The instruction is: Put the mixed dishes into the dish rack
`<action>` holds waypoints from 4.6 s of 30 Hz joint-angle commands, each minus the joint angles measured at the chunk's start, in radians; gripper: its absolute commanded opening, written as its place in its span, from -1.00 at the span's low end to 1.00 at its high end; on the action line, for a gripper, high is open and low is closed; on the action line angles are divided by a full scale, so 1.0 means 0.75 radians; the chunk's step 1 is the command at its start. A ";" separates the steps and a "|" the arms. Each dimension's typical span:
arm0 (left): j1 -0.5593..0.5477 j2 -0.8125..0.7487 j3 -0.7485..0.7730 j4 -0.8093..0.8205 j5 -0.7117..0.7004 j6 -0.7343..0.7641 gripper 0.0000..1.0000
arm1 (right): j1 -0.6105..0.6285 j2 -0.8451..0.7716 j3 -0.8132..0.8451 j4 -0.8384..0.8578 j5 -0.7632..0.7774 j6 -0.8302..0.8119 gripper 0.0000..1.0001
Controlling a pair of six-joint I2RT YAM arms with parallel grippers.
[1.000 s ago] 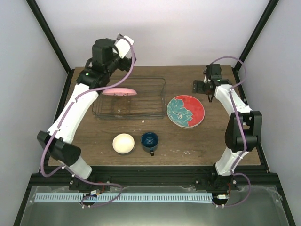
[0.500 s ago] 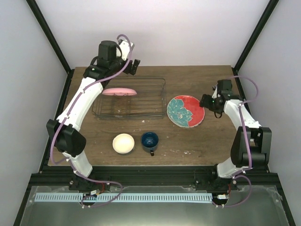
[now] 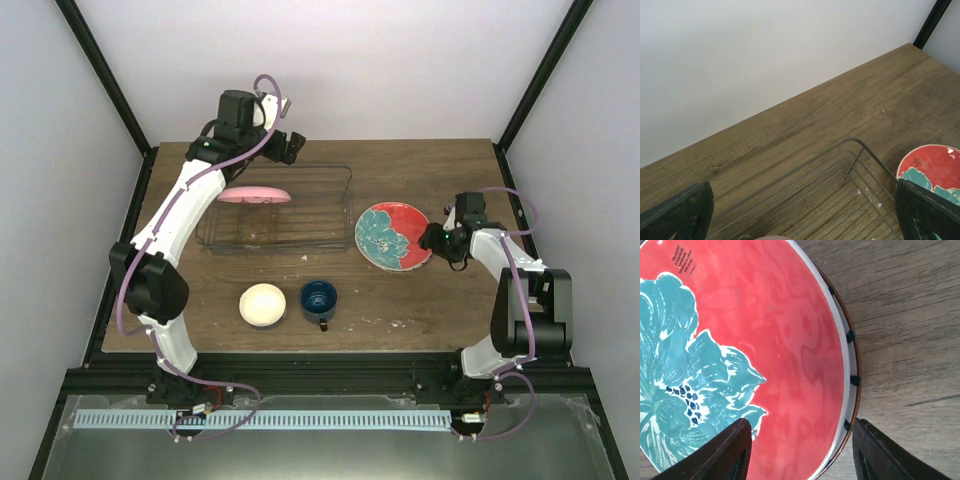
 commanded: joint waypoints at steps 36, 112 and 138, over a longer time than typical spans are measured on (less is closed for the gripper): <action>-0.005 0.032 0.073 -0.090 0.017 0.023 0.99 | -0.011 0.133 -0.417 0.685 -0.220 0.109 0.12; -0.074 0.236 0.079 -0.009 0.698 -0.240 1.00 | -0.515 0.062 -0.176 0.889 -0.931 0.307 -0.99; -0.087 0.327 0.114 0.028 0.737 -0.267 0.99 | -0.467 -0.027 -0.169 1.459 -1.247 0.624 -0.99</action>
